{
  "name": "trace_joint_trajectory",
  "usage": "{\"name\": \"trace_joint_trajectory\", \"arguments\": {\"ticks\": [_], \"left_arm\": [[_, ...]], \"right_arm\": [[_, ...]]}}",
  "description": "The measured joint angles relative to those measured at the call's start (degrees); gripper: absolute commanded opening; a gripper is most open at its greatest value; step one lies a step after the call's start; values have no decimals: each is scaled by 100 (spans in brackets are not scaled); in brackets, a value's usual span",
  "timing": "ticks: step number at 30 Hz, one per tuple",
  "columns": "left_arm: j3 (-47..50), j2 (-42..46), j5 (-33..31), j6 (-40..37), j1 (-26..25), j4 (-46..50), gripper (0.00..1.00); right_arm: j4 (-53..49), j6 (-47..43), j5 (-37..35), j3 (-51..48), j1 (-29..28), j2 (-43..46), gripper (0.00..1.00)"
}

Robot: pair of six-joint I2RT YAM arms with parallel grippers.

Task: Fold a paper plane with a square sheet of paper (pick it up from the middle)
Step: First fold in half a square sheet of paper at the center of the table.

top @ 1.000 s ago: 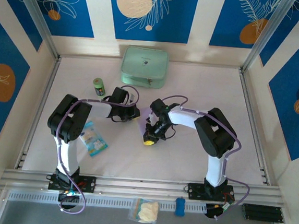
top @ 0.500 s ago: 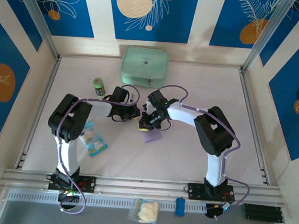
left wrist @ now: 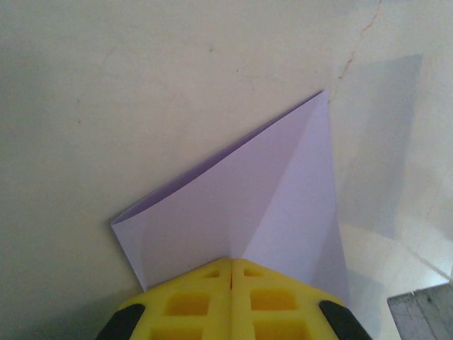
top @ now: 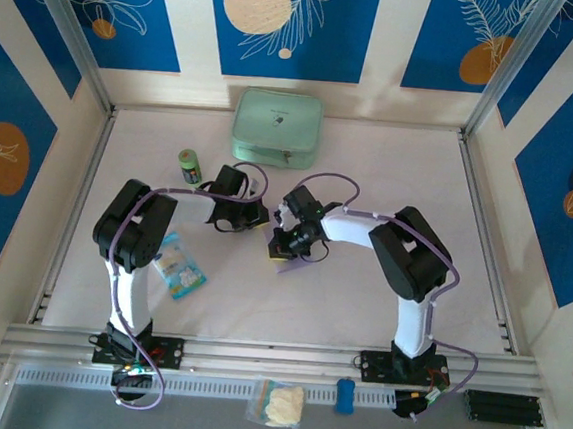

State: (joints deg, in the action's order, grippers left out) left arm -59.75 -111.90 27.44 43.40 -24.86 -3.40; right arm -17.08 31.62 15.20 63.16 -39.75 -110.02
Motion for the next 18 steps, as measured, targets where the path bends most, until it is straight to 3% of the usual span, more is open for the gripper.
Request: {"name": "trace_joint_trajectory", "arguments": {"ticks": [10,14,18], "left_arm": [[-2,-7,24,-31,0,-28,8],[-68,-9,63,-98,0,28,15],[-223,83,59,-186,0,280,27]], "right_arm": [[-48,-122,-2,-791,-216,640,0],[-249,-48,-103,-820,-192,949,1],[-232,199,-319,-765,103,1515,9]]}}
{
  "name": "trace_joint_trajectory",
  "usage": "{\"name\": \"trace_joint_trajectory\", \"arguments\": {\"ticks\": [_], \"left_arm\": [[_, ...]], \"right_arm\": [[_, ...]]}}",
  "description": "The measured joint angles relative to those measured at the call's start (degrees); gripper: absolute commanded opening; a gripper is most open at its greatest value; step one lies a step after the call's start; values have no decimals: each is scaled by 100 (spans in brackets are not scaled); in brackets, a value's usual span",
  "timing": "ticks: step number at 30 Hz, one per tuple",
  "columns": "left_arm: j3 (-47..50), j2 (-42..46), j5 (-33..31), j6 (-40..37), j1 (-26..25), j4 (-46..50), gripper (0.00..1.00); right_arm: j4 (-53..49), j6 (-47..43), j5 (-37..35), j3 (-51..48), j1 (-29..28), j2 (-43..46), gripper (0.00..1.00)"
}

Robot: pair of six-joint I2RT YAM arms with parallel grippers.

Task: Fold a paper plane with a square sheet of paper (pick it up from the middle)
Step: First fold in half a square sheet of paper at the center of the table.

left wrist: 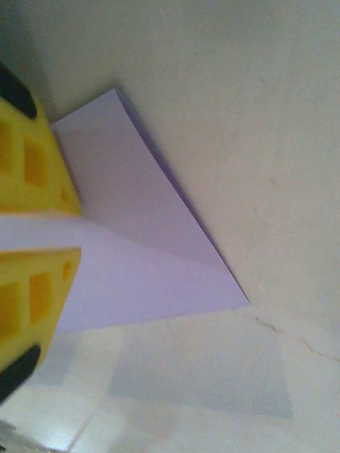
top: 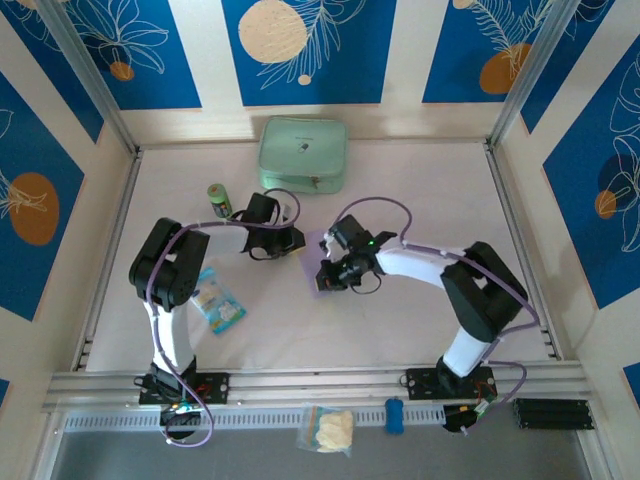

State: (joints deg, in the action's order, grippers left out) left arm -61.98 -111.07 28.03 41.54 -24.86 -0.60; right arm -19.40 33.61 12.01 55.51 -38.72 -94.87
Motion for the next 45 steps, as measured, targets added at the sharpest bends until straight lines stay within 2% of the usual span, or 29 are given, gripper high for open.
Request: {"name": "trace_joint_trajectory", "arguments": {"ticks": [3,9,17,28,33,40,45], "left_arm": [[28,363,-68,81,-2,131,36],[345,1029,-348,625,-155,-52,37],[520,671,-529,1158,-570,-208,33],[378,254,-710,1193,-588,-195,31],[262,144,-616,857,-540,-195,28],[57,83,-415,107,-516,-11,29],[201,295,-361,98,-516,-63,29]], "right_arm": [[79,190,-118,138,323,59,14],[-79,389,-273,590,715,-562,16],[-415,979,-459,824,730,-1156,17],[118,2350,-146,363,824,-1056,14],[267,2367,-72,149,905,-756,26],[387,1775,-109,-413,1285,299,37],[378,1526,-101,-1108,1379,651,48]]}}
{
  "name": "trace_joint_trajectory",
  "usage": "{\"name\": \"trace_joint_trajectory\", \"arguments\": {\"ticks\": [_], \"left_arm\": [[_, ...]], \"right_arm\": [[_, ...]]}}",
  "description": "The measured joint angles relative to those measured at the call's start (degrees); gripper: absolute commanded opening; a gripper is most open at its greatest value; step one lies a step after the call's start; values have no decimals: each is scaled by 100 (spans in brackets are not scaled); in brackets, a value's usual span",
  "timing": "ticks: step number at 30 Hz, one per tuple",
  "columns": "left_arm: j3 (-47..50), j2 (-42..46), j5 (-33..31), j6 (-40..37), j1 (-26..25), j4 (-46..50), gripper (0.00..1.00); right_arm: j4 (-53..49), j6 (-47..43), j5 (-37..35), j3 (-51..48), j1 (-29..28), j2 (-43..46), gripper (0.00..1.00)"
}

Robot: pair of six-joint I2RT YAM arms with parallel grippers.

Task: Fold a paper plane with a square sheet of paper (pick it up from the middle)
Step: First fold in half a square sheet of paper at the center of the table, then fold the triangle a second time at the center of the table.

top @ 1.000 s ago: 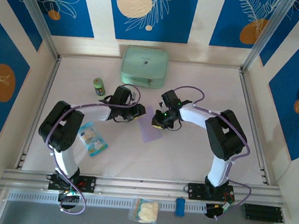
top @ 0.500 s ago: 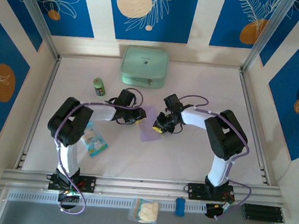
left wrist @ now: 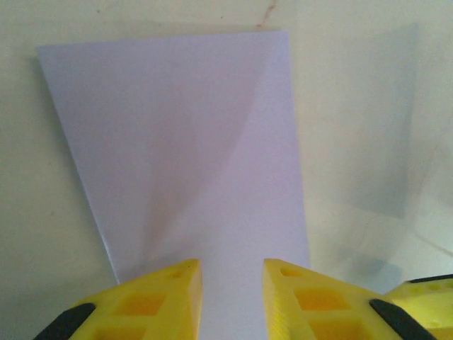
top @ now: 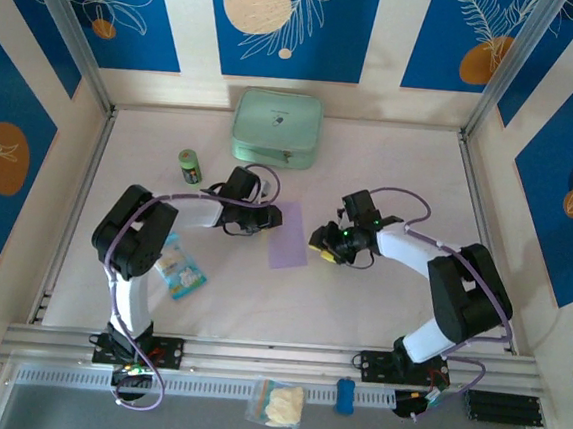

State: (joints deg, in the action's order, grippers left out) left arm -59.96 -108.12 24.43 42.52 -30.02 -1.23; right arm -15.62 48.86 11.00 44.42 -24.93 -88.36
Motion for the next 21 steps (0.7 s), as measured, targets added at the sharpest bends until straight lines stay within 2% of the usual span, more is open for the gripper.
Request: {"name": "trace_joint_trajectory", "arguments": {"ticks": [4,11,21], "left_arm": [[415,306,-4,369,-35,-332,25],[640,129,-94,1021,-98,-903,18],[804,111,-391,1309,-103,-981,17]], "right_arm": [[-44,-68,57,-214,0,166,48],[111,-96,201,-208,-20,136,46],[188,-197,391,83,-175,-389,38]]}}
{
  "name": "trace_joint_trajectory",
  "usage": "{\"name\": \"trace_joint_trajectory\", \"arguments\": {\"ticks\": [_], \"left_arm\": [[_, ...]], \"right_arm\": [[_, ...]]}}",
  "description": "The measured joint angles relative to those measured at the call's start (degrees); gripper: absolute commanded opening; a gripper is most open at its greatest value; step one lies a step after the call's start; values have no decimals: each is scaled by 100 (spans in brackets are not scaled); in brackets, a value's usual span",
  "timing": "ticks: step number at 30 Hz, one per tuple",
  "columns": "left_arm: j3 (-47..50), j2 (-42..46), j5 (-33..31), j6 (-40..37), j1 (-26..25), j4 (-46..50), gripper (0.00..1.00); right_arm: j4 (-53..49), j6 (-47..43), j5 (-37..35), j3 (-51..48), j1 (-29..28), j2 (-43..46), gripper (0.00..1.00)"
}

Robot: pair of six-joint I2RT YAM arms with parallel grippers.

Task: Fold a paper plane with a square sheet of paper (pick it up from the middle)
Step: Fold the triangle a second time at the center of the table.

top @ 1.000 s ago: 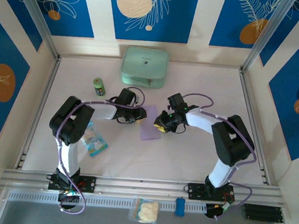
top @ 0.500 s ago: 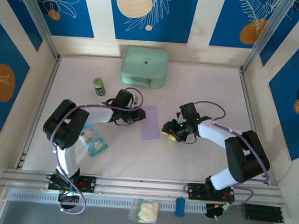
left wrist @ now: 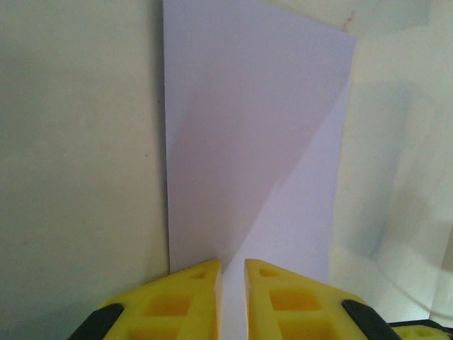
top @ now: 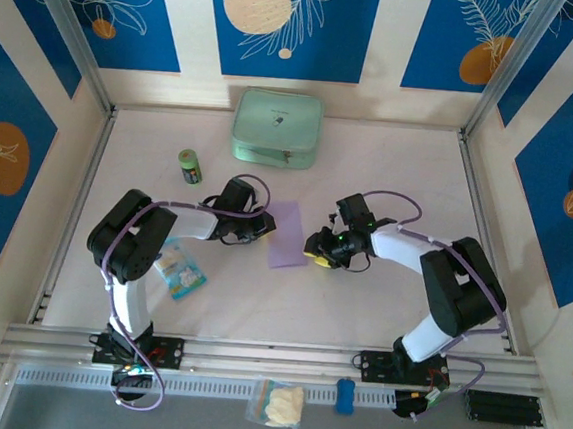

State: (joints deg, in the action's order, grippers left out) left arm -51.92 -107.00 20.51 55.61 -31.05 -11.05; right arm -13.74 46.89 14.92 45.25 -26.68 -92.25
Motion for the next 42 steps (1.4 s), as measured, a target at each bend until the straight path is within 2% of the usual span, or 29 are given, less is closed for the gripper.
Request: {"name": "trace_joint_trajectory", "arguments": {"ticks": [18,30,34,38,42], "left_arm": [[28,0,0,52,0,-50,17],[28,0,0,50,0,-50,17],[28,0,20,17,2,-50,17],[-74,0,120,-234,31,92,22],[-402,7,129,-649,87,485,27]], "right_arm": [[114,0,216,168,-181,-409,31],[444,107,332,164,-116,-409,18],[457,133,330,162,-105,-409,9],[426,157,328,162,-83,-409,1],[356,157,306,162,-68,-398,0]]}}
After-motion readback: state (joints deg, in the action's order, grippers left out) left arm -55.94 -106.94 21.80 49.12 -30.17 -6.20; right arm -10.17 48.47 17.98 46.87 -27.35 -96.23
